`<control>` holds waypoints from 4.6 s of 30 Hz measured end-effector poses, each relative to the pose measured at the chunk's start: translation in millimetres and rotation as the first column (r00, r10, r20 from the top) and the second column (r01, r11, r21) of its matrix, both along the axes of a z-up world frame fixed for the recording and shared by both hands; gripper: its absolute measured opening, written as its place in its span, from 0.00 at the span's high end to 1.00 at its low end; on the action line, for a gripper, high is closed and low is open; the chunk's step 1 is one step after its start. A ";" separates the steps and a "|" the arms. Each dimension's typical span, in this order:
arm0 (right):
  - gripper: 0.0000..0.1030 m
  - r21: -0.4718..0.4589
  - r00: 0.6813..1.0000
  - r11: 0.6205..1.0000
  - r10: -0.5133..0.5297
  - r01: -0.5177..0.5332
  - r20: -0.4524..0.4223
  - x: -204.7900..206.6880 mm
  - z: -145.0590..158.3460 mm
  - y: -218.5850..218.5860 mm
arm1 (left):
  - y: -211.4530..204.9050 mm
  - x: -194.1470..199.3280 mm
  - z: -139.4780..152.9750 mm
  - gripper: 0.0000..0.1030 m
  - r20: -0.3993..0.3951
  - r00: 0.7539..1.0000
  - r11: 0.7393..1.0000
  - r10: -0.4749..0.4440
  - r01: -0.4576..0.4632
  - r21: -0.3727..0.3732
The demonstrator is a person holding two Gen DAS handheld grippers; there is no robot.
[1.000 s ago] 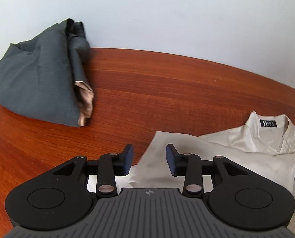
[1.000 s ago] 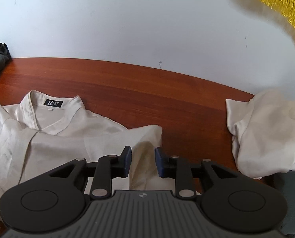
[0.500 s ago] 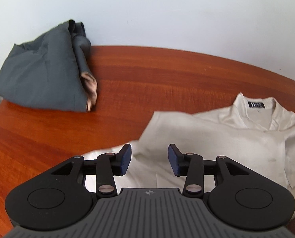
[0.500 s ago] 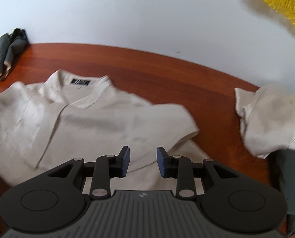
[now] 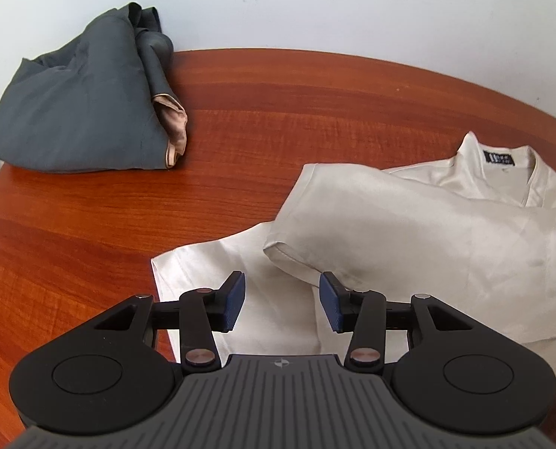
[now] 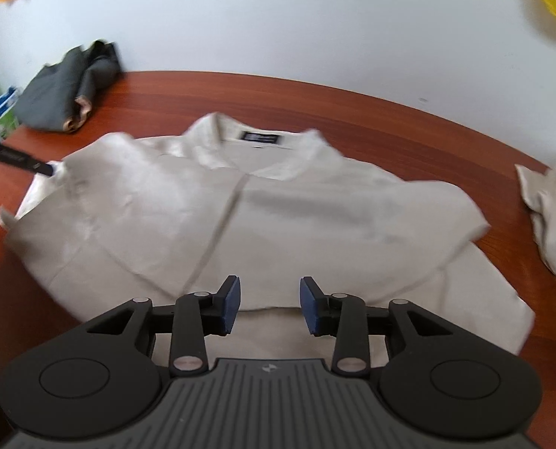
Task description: Fold clothes
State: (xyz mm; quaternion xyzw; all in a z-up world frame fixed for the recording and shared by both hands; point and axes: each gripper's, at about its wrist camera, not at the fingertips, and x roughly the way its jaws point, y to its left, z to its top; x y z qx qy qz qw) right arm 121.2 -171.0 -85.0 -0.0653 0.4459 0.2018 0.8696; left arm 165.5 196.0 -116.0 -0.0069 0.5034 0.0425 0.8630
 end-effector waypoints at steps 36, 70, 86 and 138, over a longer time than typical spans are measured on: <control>0.81 -0.224 0.981 0.955 0.187 -0.193 -0.044 7.4 -46.4 43.2 | -107.8 -32.4 15.2 0.51 0.019 0.917 0.916 -0.399 0.400 -0.024; 0.95 -0.046 0.995 0.995 0.090 -0.092 -0.046 10.0 -21.9 14.1 | -242.6 -42.4 -26.7 0.60 -0.015 0.660 0.656 -0.751 0.749 0.093; 0.95 -0.025 0.994 0.995 0.099 -0.100 -0.046 9.3 -20.7 14.4 | -225.2 -38.1 -4.4 0.96 0.080 0.729 0.733 -0.680 0.675 0.082; 0.71 -0.092 0.987 0.987 0.121 -0.130 -0.101 12.3 -49.0 35.9 | -223.0 -37.0 -21.3 1.00 0.083 0.619 0.623 -0.781 0.781 0.032</control>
